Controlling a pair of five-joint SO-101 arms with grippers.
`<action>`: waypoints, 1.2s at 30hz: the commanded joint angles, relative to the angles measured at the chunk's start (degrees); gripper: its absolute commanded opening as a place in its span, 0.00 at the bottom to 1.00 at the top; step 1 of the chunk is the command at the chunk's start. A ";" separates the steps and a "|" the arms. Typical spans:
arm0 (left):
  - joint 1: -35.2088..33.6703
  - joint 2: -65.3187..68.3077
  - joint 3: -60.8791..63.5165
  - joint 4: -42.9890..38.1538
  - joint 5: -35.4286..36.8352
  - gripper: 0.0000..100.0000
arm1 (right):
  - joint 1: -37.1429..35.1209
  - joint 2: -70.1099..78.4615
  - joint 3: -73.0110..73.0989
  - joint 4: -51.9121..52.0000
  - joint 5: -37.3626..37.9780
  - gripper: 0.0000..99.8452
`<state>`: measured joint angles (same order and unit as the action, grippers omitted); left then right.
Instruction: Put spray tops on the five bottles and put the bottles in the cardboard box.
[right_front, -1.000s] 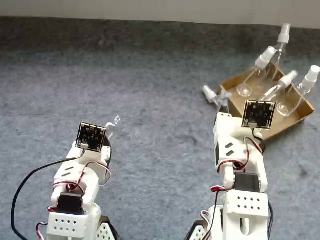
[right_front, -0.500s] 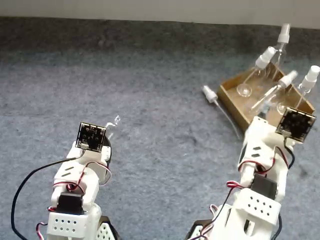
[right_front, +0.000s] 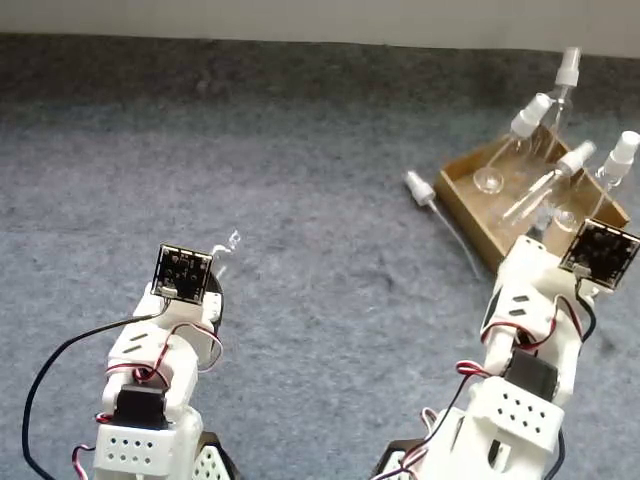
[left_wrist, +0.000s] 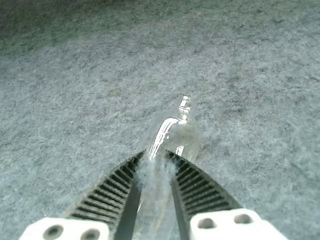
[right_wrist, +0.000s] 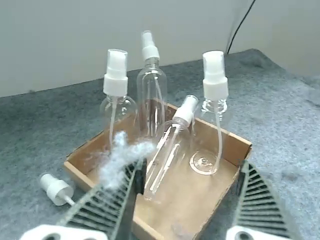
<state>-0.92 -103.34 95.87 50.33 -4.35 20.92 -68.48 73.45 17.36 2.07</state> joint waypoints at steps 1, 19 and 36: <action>0.92 -0.31 1.19 0.35 -0.44 0.02 | -3.03 -1.36 -0.66 -0.31 0.53 0.25; 0.92 -0.31 1.19 0.35 -0.44 0.01 | -8.31 -0.92 -5.58 4.00 0.44 0.25; 0.92 -0.31 1.19 0.35 -0.44 0.01 | -5.93 28.35 -22.29 3.82 0.00 0.25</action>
<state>-0.92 -103.34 95.87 50.33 -4.35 13.19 -42.55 56.66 21.23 2.07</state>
